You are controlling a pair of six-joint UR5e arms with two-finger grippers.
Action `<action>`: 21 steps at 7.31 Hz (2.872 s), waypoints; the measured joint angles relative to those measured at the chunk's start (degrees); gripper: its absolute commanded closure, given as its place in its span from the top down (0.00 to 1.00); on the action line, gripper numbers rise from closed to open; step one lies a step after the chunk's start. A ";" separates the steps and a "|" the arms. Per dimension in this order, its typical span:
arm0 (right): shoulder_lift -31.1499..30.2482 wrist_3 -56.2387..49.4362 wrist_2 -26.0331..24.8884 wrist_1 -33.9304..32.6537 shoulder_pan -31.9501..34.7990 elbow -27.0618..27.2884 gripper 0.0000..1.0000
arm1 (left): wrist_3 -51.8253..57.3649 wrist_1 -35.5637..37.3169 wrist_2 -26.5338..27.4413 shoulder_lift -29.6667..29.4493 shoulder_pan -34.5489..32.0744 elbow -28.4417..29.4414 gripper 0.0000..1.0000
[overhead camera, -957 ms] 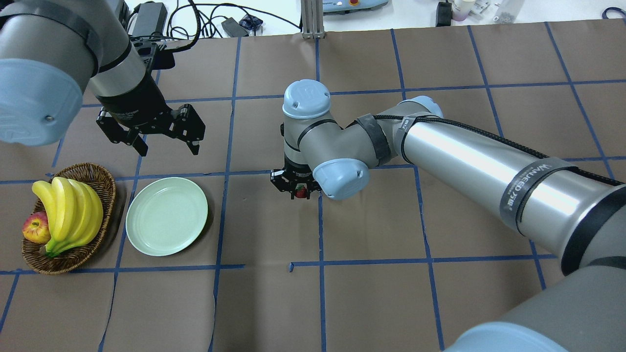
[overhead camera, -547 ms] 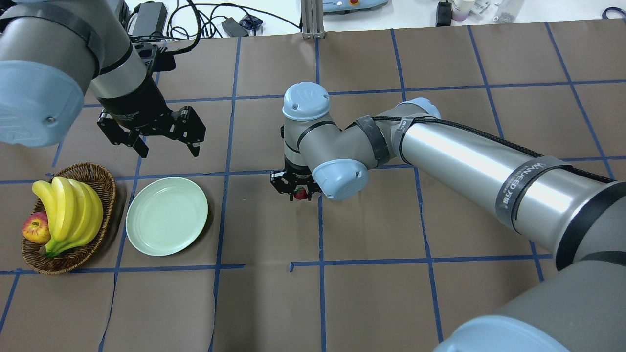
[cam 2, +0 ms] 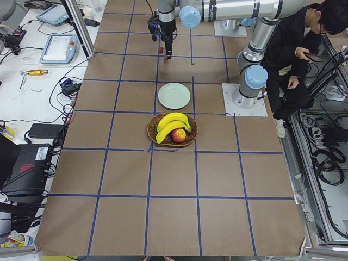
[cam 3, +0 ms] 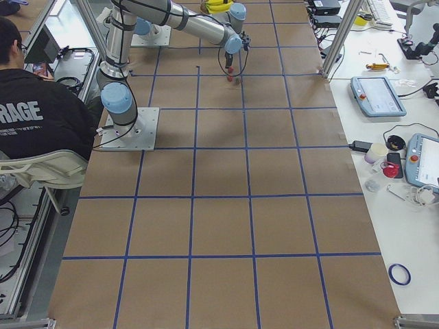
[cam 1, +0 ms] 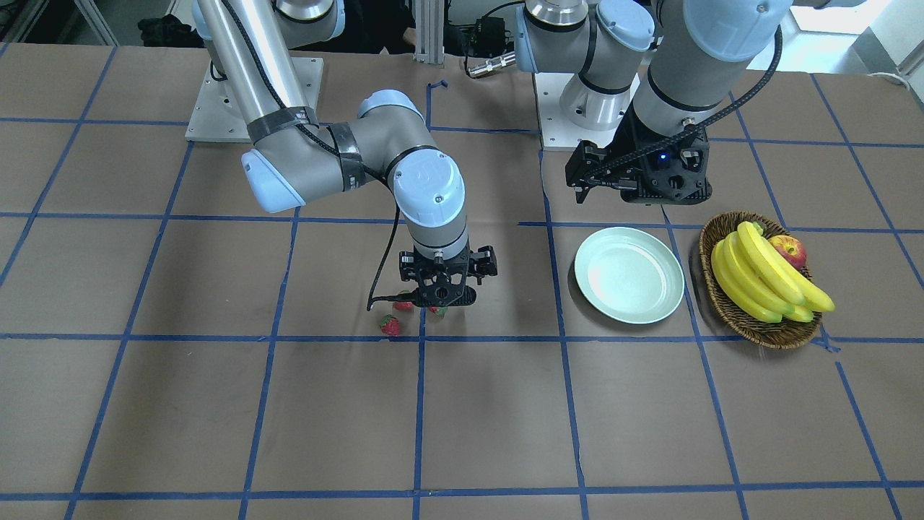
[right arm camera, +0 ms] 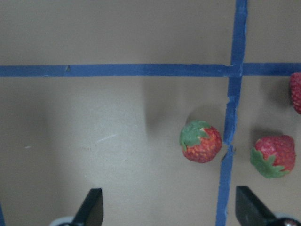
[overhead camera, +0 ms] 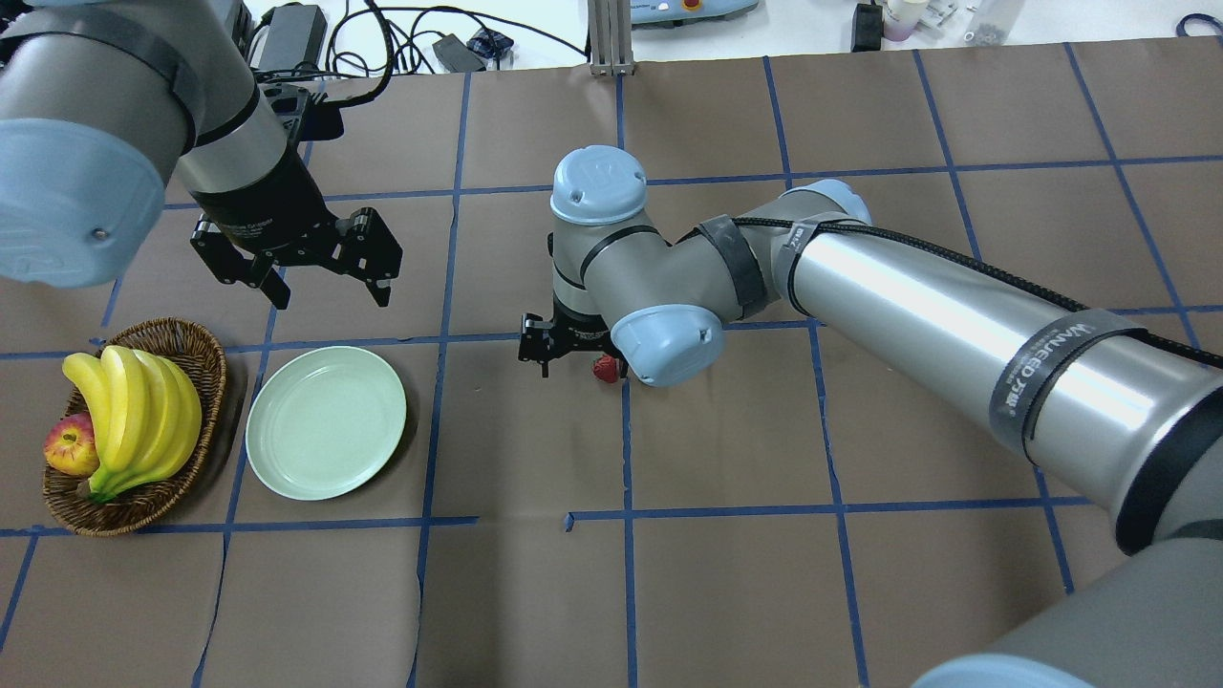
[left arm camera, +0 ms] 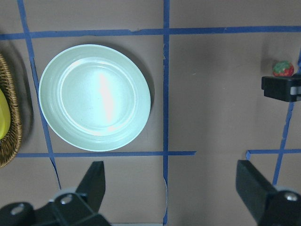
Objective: Collect all strawberries into plate
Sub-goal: 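Move the right gripper back over the remaining strawberries, then lower the right gripper and grasp a second strawberry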
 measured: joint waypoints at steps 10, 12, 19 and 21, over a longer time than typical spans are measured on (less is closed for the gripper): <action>0.54 -16.73 -8.83 2.72 -8.57 -2.58 1.00 | 0.00 0.56 0.01 -0.14 -0.37 0.03 1.00; 2.54 -17.06 -8.64 2.12 -8.62 -2.29 0.88 | 0.00 0.56 0.00 -0.28 -0.45 -0.02 1.00; 4.79 -17.52 -7.88 2.06 -8.59 -1.36 0.61 | -0.15 0.39 -0.12 -0.49 -0.60 -0.26 1.00; 5.13 -17.78 -7.85 2.03 -8.62 -1.45 0.04 | -0.19 0.31 -0.22 -0.55 -0.67 -0.68 1.00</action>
